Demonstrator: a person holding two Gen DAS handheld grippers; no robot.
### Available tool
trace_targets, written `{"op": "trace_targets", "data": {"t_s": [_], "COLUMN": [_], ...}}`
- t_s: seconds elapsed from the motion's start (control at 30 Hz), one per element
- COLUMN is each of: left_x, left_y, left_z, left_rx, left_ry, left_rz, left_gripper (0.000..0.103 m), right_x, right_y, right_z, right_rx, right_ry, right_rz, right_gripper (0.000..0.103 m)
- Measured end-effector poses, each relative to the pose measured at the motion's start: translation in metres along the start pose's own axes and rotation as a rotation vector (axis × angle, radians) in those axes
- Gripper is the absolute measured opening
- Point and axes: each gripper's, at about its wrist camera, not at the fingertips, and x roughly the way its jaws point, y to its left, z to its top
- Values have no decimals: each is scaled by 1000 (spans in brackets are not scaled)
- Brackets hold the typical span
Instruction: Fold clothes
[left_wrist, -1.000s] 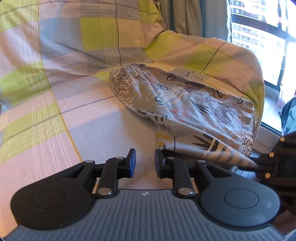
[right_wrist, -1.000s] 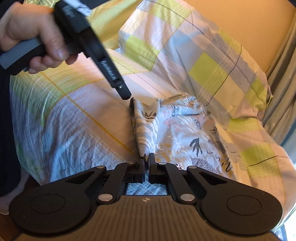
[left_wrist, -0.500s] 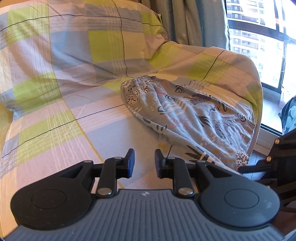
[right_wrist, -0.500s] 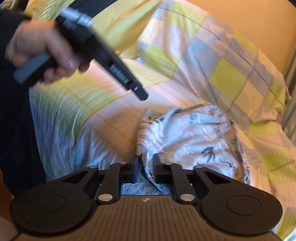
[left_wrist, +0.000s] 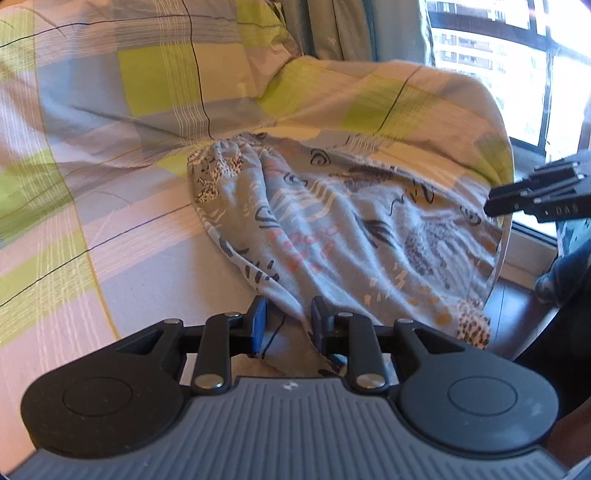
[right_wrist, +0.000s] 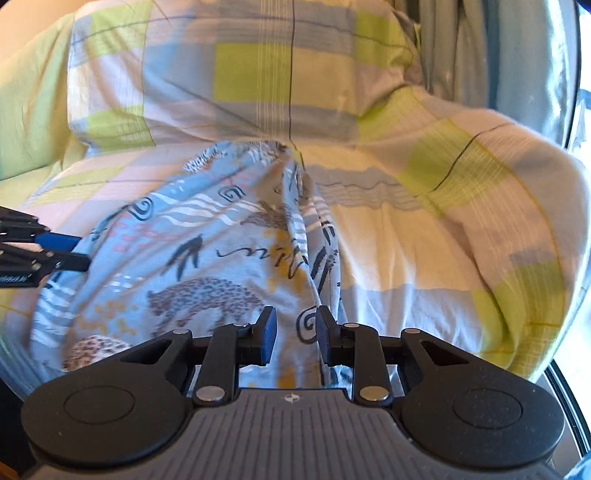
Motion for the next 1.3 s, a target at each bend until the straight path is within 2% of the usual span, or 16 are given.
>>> {"op": "trace_targets", "data": {"t_s": [0.2,0.47,0.5,0.57,0.7,0.8,0.87,0.93,0.97,1.0,1.03,1.1,1.17,1.2,1.23,1.3], "left_x": [-10,5,10,20,38,50,56,60,62,63,64,67,70,71,72,72], "left_y": [17,42,45,49,48,50,51,54,55,57,58,59,62,64,65,67], "left_z": [8,58,61,66,70,66,62,61,61,62,64,68,69,70,69,68], "left_rx": [-71,-96,-103,-122,-117,-134,-143,-142,-141,-144,-146,-139,-148,-153,-160,-168], "left_ry": [-39,-117,-119,-121,-126,-114,-99,-88,-86,-88,-90,-99,-107,-111,-113,-126], "left_rz": [-10,-37,-37,-47,-62,-75,-80,-78,-77,-78,-80,-79,-79,-79,-80,-80], "left_gripper": [25,25,25,25,25,25,25,25,25,25,25,25,25,25,25,25], "right_x": [40,108,115,113,99,104,108,109,110,115,121,137,154,159,165,154], "right_y": [-6,-28,-30,-38,-58,-75,-80,-74,-70,-66,-63,-56,-52,-52,-52,-53], "right_z": [32,69,70,70,75,71,72,82,87,93,98,107,109,108,106,110], "right_rx": [-72,32,47,90,139,222,265,243,231,226,225,193,158,158,157,134], "right_ry": [-17,33,41,21,-58,-28,-35,-70,-88,-89,-85,-55,4,25,47,-8], "right_rz": [67,171,188,189,101,83,114,153,173,200,225,247,233,224,216,183], "right_gripper": [28,32,24,0,0,1,3,13,19,34,39,38,37,15,1,0]}}
